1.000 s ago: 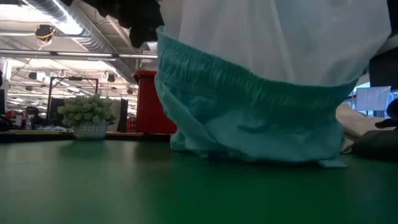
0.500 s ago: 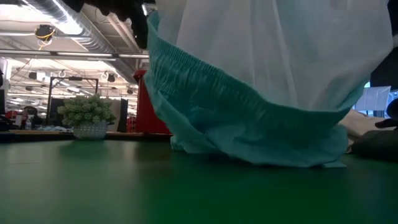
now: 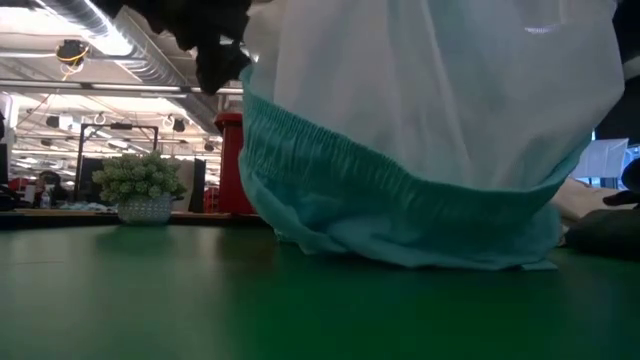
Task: Fold Laundry from Bin
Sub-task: Fold the blue short
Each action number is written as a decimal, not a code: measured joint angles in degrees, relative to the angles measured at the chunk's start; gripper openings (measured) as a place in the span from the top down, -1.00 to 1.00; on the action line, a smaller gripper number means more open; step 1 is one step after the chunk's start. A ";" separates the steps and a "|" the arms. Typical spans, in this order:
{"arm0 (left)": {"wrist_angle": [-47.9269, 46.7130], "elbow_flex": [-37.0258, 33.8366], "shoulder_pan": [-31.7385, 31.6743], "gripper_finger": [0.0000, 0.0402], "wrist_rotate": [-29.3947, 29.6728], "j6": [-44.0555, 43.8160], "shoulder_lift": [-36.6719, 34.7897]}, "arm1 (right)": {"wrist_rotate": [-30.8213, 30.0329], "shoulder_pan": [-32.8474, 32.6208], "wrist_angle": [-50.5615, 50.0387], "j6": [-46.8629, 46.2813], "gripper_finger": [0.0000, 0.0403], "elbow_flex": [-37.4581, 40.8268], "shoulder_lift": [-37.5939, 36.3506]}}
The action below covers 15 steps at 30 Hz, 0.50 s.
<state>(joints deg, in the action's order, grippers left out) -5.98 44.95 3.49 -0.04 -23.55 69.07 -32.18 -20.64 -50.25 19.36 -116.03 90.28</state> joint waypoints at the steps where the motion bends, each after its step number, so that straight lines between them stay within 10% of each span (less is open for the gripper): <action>1: -0.36 0.00 0.00 -0.04 0.46 -0.24 0.14 | 0.76 0.00 -0.30 -0.21 1.00 0.00 0.11; 15: -6.58 0.00 1.07 -0.04 1.02 -0.35 -1.69 | 0.80 -0.02 -2.72 -1.53 1.00 -0.02 0.74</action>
<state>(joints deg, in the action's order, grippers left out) -12.56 44.95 4.56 0.98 -23.90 67.38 -31.38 -20.67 -52.97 17.82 -116.05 91.02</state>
